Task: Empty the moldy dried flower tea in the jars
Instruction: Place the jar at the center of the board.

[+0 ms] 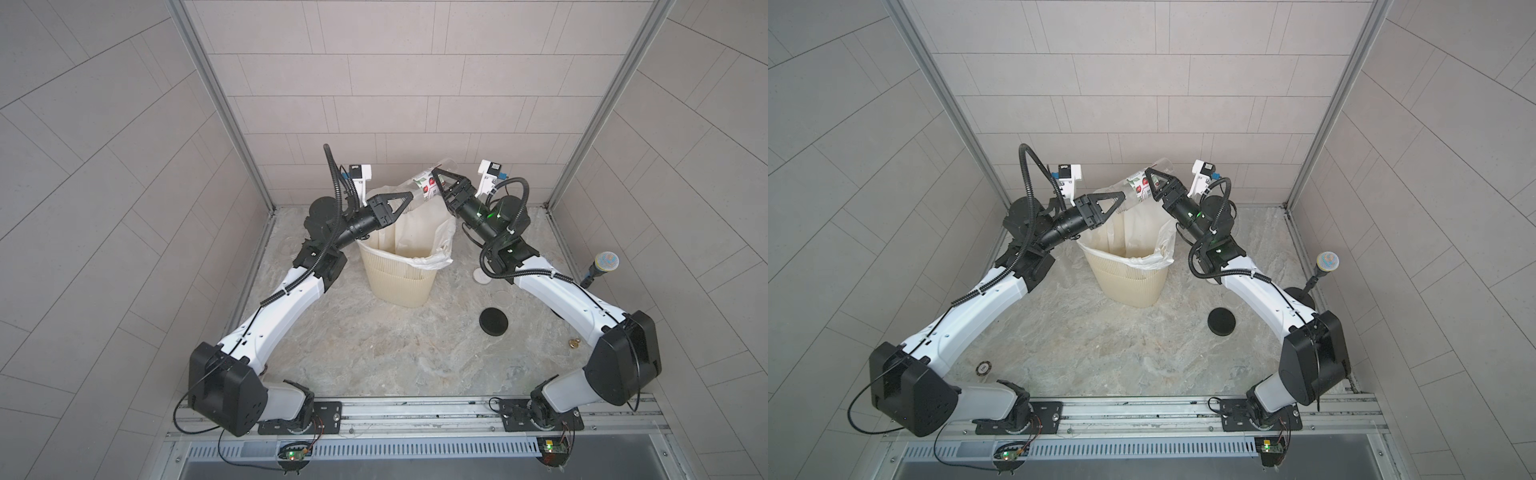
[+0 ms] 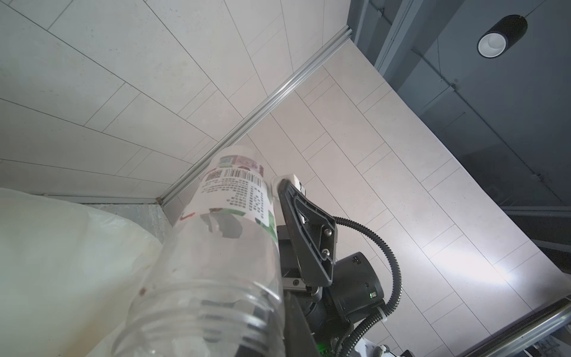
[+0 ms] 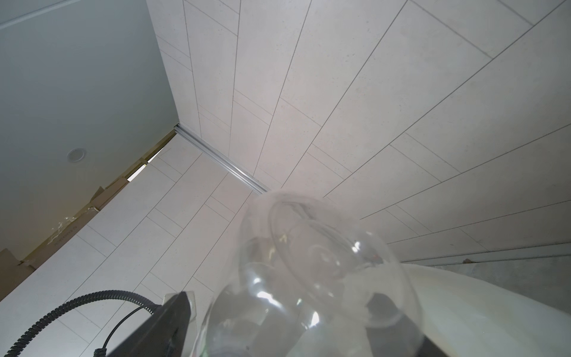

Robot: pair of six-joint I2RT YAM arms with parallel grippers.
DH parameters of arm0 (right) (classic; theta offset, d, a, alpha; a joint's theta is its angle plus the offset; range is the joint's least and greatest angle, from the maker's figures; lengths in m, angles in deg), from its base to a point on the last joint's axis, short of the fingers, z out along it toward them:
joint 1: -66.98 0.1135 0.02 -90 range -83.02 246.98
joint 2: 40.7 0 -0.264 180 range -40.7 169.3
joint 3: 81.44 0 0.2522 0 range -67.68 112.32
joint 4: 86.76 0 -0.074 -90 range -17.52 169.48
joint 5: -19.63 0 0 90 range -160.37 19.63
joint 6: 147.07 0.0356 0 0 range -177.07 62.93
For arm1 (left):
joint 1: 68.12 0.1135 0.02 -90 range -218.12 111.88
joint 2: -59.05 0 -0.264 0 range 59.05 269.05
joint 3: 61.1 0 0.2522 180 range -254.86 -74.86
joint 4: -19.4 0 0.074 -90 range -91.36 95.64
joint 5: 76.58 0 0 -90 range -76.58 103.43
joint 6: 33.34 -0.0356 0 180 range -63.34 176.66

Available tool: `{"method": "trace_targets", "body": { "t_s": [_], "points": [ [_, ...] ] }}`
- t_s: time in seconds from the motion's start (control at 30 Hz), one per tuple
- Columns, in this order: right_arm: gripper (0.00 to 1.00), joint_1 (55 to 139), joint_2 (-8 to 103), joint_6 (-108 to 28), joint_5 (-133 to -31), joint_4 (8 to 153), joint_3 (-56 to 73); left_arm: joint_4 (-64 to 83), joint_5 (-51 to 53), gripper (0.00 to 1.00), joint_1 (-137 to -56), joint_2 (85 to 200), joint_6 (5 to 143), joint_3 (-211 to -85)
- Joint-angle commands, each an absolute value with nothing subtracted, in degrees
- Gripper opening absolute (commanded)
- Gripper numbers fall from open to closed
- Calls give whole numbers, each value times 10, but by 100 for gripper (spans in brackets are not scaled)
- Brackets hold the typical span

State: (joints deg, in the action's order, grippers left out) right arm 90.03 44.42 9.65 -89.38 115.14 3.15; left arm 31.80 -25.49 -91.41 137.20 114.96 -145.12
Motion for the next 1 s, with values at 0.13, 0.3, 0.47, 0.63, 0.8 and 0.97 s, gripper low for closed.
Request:
{"method": "trace_targets", "body": {
  "t_s": [0.13, 0.3, 0.47, 0.63, 0.8, 0.97],
  "points": [
    [95, 840, 373, 69, -891, 1156, -1, 205, -243, 0, -889, 1363, 1077, -1513],
    [95, 820, 339, 6, -887, 1082, -10, 92, -241, 0, -850, 1352, 1020, -1559],
    [95, 819, 312, -70, -868, 1000, -10, -19, -233, 0, -789, 1332, 959, -1603],
    [94, 819, 295, -115, -854, 958, -18, -166, -194, 0, -734, 1314, 883, -1642],
    [93, 819, 283, -121, -857, 952, -43, -313, -112, 0, -687, 1295, 815, -1673],
    [93, 819, 275, -137, -850, 936, -57, -491, 27, 0, -662, 1299, 738, -1716]
  ]
}}
